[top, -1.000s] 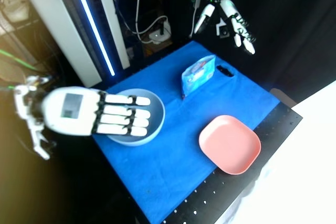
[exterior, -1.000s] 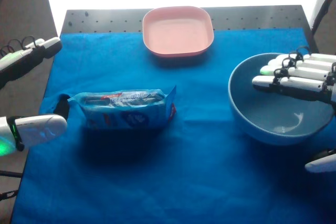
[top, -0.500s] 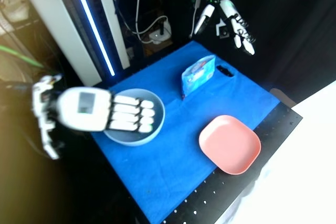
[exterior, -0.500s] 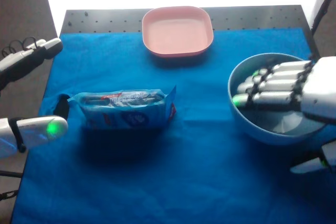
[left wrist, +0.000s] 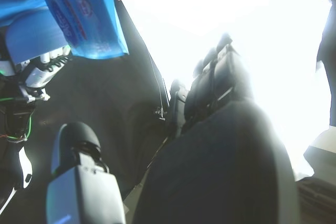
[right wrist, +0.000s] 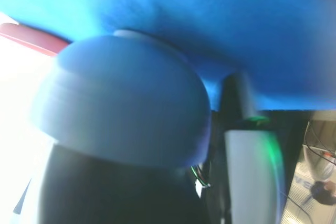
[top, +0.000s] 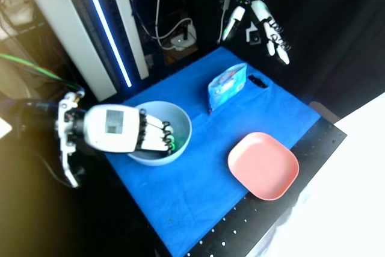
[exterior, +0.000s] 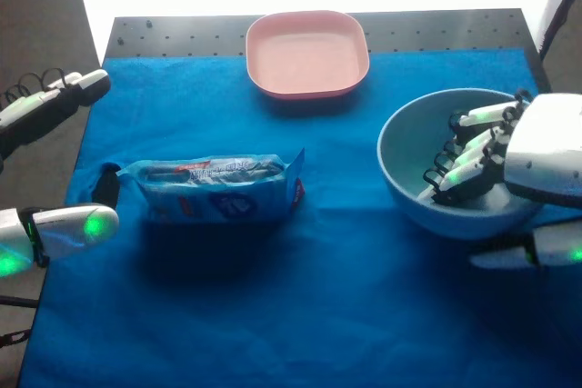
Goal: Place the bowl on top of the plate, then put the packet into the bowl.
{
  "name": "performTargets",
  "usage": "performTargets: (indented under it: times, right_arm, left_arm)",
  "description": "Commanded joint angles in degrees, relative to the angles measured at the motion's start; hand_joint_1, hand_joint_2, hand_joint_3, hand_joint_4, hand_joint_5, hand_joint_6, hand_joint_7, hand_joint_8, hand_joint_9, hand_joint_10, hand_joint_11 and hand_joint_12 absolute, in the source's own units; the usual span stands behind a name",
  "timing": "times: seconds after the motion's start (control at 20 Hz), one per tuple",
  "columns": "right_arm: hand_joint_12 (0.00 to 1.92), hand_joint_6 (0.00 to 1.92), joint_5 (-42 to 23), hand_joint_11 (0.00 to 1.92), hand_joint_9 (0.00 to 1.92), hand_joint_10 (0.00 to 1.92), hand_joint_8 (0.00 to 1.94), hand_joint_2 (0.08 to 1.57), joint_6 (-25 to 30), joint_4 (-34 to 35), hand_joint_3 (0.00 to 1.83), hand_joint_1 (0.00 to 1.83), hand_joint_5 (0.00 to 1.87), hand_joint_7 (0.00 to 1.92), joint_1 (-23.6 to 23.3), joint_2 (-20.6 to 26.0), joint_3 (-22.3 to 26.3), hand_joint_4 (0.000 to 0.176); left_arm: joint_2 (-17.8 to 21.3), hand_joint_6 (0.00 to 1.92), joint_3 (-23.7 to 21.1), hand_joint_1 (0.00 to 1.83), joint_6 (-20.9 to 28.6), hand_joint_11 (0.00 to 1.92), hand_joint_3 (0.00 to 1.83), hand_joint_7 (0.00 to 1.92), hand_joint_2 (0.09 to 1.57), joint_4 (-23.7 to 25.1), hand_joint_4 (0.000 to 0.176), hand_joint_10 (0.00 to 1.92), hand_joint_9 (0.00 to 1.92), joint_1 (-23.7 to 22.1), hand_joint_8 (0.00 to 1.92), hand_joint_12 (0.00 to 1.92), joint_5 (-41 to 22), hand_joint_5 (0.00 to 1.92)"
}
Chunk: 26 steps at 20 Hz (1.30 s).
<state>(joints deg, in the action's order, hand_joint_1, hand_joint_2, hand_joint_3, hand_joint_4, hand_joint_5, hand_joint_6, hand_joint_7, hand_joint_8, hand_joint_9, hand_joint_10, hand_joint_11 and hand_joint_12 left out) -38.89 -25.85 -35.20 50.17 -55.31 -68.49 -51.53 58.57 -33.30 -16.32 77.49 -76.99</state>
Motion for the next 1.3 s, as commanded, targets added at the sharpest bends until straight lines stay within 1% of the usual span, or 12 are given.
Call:
performTargets:
  times: [0.0, 0.1, 0.2, 0.35, 0.4, 0.45, 0.55, 0.65, 0.75, 0.9, 1.0, 1.25]
  right_arm:
    - [1.27, 0.17, -0.6, 0.55, 1.08, 0.21, 0.07, 1.44, 0.1, 0.5, 0.00, 0.28, 1.20, 1.23, 0.0, -0.6, -0.3, 0.000]
    - [1.34, 0.35, -0.6, 0.63, 1.15, 0.42, 0.06, 1.47, 0.1, 0.8, 0.00, 0.12, 1.29, 1.44, 0.0, -0.9, -0.5, 0.000]
    - [1.42, 0.90, -0.6, 0.70, 1.16, 0.69, 0.13, 1.48, 0.1, 1.0, 0.00, 0.12, 1.20, 1.57, -0.1, -1.1, -0.7, 0.000]
    - [1.75, 1.74, -0.6, 0.80, 1.08, 1.38, 1.25, 1.52, 0.1, 1.2, 0.00, 0.12, 0.85, 1.27, -0.5, -1.1, -0.9, 0.000]
    - [1.89, 1.89, -0.6, 0.85, 1.08, 1.64, 1.50, 1.52, 0.1, 1.2, 0.00, 0.10, 0.78, 1.22, -0.6, -1.1, -1.0, 0.029]
    - [1.91, 1.91, -0.6, 0.90, 1.10, 1.78, 1.63, 1.51, 0.1, 1.3, 0.00, 0.11, 0.78, 1.21, -0.9, -1.2, -1.1, 0.090]
    - [1.92, 1.92, -0.6, 1.13, 1.29, 1.92, 1.91, 1.51, 0.1, 1.3, 0.00, 0.16, 0.85, 1.28, -1.3, -1.3, -1.1, 0.129]
    - [1.92, 1.92, -0.7, 1.31, 1.42, 1.92, 1.94, 1.53, 0.1, 1.3, 0.00, 0.20, 0.80, 1.32, -1.6, -1.3, -1.1, 0.136]
    - [1.92, 1.92, -0.7, 1.42, 1.52, 1.92, 1.94, 1.54, 0.1, 1.4, 0.01, 0.09, 0.78, 1.41, -2.0, -1.3, -1.1, 0.175]
    - [1.92, 1.92, -0.7, 1.42, 1.54, 1.92, 1.94, 1.53, 0.1, 1.6, 0.00, 0.12, 0.92, 1.45, -2.6, -1.3, -1.1, 0.176]
    - [1.92, 1.92, -0.9, 1.44, 1.55, 1.92, 1.94, 1.54, 0.1, 1.6, 0.00, 0.01, 0.98, 1.47, -3.4, -1.3, -1.1, 0.176]
    - [1.92, 1.92, -3.9, 1.53, 1.56, 1.92, 1.94, 1.57, 0.1, 2.8, 0.07, 0.36, 0.68, 1.47, -5.2, -1.2, -1.2, 0.174]
  left_arm:
    - [-0.3, 0.00, 0.3, 0.54, 0.5, 0.03, 0.01, 0.00, 0.97, -0.3, 0.118, 0.00, 0.00, -0.1, 0.00, 0.02, -7.3, 0.10]
    - [-0.4, 0.00, 0.3, 0.54, 0.7, 0.04, 0.00, 0.00, 0.97, -0.4, 0.114, 0.00, 0.00, 0.1, 0.00, 0.03, -7.3, 0.10]
    - [-0.5, 0.00, 0.4, 0.53, 0.8, 0.01, 0.00, 0.00, 0.97, -0.4, 0.124, 0.00, 0.00, 0.2, 0.00, 0.02, -7.4, 0.11]
    - [-0.5, 0.00, 0.4, 0.54, 0.8, 0.03, 0.01, 0.00, 0.98, -0.4, 0.116, 0.00, 0.00, 0.2, 0.00, 0.02, -7.5, 0.11]
    - [-0.5, 0.00, 0.4, 0.51, 0.9, 0.02, 0.00, 0.00, 0.98, -0.4, 0.122, 0.00, 0.00, 0.2, 0.00, 0.02, -7.6, 0.11]
    - [-0.5, 0.00, 0.4, 0.51, 0.9, 0.03, 0.00, 0.00, 0.98, -0.5, 0.121, 0.00, 0.00, 0.2, 0.00, 0.03, -7.7, 0.11]
    - [-0.5, 0.00, 0.4, 0.54, 1.0, 0.01, 0.00, 0.00, 0.98, -0.5, 0.126, 0.00, 0.00, 0.2, 0.00, 0.02, -7.8, 0.12]
    - [-0.5, 0.00, 0.4, 0.51, 1.0, 0.03, 0.00, 0.00, 0.98, -0.5, 0.124, 0.00, 0.00, 0.3, 0.00, 0.03, -7.9, 0.12]
    - [-0.5, 0.00, 0.4, 0.54, 1.1, 0.03, 0.00, 0.00, 0.98, -0.5, 0.117, 0.00, 0.00, 0.3, 0.00, 0.03, -8.0, 0.12]
    - [-0.5, 0.00, 0.4, 0.56, 1.2, 0.01, 0.00, 0.00, 0.99, -0.5, 0.123, 0.00, 0.00, 0.3, 0.00, 0.03, -8.2, 0.12]
    - [-0.5, 0.00, 0.4, 0.58, 1.3, 0.06, 0.00, 0.01, 0.99, -0.5, 0.098, 0.00, 0.00, 0.4, 0.00, 0.05, -8.3, 0.12]
    - [-0.6, 0.00, 0.4, 0.54, 1.4, 0.05, 0.00, 0.01, 0.99, -0.7, 0.109, 0.00, 0.00, 0.7, 0.00, 0.07, -8.6, 0.12]
